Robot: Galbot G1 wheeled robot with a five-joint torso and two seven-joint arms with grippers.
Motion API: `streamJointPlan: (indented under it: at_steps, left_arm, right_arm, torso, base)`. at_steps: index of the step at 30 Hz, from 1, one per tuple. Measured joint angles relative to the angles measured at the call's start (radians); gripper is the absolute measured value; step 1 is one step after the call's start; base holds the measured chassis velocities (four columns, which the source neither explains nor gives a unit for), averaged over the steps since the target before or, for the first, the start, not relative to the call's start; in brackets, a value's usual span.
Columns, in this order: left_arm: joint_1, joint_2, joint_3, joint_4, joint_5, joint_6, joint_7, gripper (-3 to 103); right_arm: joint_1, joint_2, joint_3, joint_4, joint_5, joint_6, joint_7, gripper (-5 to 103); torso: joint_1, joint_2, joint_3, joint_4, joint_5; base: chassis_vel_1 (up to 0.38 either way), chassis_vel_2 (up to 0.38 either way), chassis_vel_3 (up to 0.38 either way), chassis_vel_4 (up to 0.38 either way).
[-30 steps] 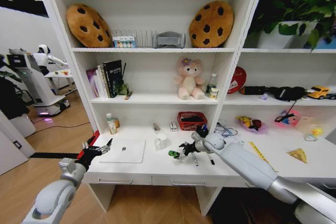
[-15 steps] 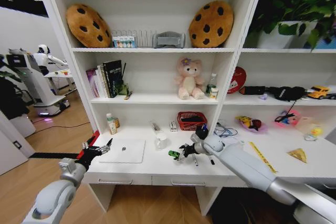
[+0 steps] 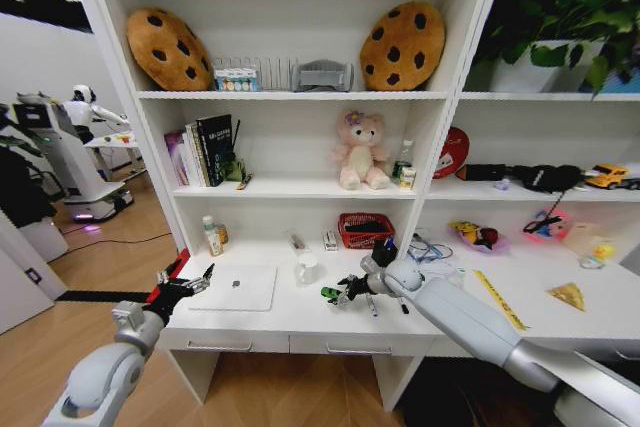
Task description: Organize the objects on the table.
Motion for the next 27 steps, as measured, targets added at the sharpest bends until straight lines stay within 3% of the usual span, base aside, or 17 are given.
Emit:
streamJointPlan:
  at_steps: [27]
  left_arm:
    - [0.0,0.0,0.0,0.0,0.0,0.0,0.0,100]
  right_arm:
    - [-0.017,0.03,0.014,-0.039,-0.002,-0.001,0.003,73]
  torso:
    - [0.0,0.0,0.0,0.0,0.0001]
  base:
    - [0.0,0.0,0.0,0.0]
